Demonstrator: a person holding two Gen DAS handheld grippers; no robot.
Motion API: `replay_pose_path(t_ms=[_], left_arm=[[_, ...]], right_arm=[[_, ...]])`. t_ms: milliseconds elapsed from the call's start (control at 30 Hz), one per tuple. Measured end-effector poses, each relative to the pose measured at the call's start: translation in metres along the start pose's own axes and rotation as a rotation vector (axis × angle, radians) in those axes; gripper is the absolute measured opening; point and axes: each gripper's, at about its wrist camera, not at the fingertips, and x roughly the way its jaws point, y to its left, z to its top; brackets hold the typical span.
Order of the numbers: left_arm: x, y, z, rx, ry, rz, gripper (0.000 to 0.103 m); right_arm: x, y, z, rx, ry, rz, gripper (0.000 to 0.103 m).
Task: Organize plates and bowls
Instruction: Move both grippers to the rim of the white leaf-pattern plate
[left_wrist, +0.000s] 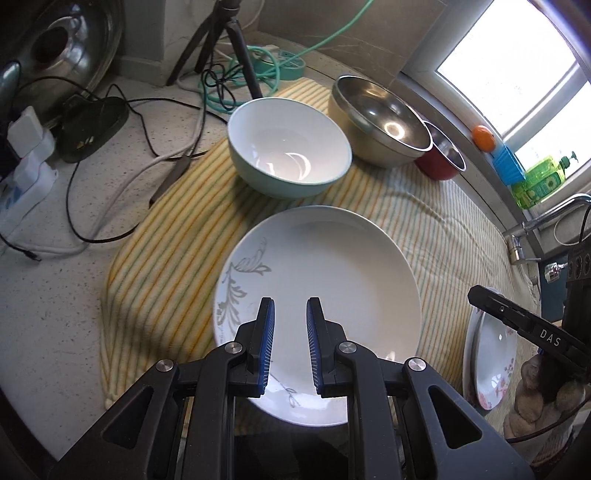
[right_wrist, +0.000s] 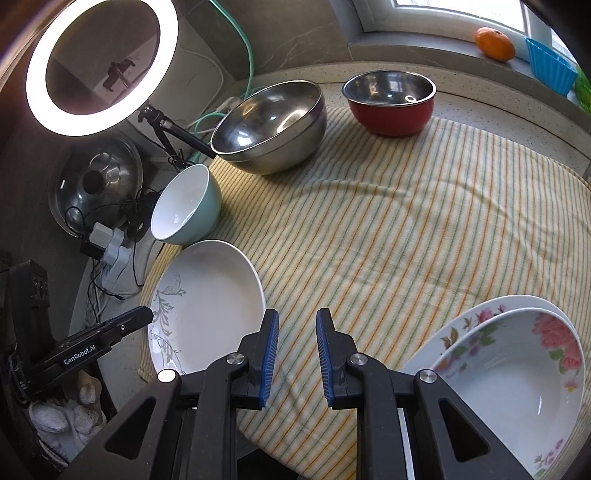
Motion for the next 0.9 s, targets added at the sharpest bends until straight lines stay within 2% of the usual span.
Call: replay_pose_path(t_ms=[433,900], left_arm=[[0.004,0.037,-0.008,-0.081,0.010,0.046,0.015],[0.022,0.044,-0.012,-0.103,0.070,0.007,0.015]], right_arm=[[0.043,0.020,0.008,-0.031,0.083,0.008,0.019],[0.064,0.019,0.007,-0.021,0.135,0.027,0.018]])
